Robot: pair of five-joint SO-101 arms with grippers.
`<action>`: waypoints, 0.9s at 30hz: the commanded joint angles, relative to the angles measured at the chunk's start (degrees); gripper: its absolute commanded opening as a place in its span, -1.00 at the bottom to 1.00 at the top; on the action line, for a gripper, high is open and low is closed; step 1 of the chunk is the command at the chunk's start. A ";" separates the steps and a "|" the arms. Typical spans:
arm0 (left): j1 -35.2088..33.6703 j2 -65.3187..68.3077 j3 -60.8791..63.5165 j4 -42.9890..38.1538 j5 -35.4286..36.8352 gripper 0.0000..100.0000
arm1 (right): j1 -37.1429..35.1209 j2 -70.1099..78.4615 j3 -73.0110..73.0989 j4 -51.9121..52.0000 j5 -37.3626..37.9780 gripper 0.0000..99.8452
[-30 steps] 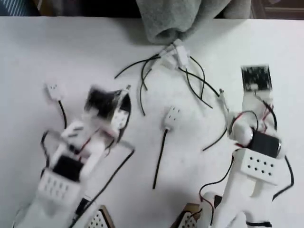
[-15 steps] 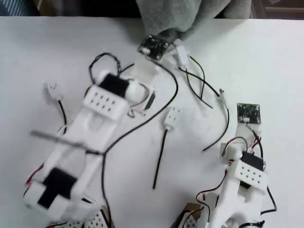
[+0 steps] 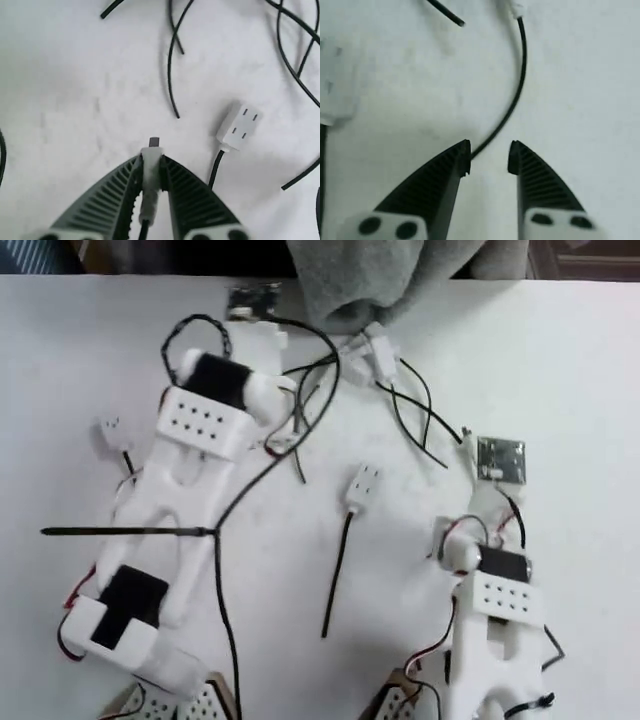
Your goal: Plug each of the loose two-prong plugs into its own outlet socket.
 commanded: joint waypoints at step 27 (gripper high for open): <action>-22.46 -0.13 13.27 -10.55 3.16 -0.95 | -28.88 41.54 -32.62 -10.86 -35.25 -0.49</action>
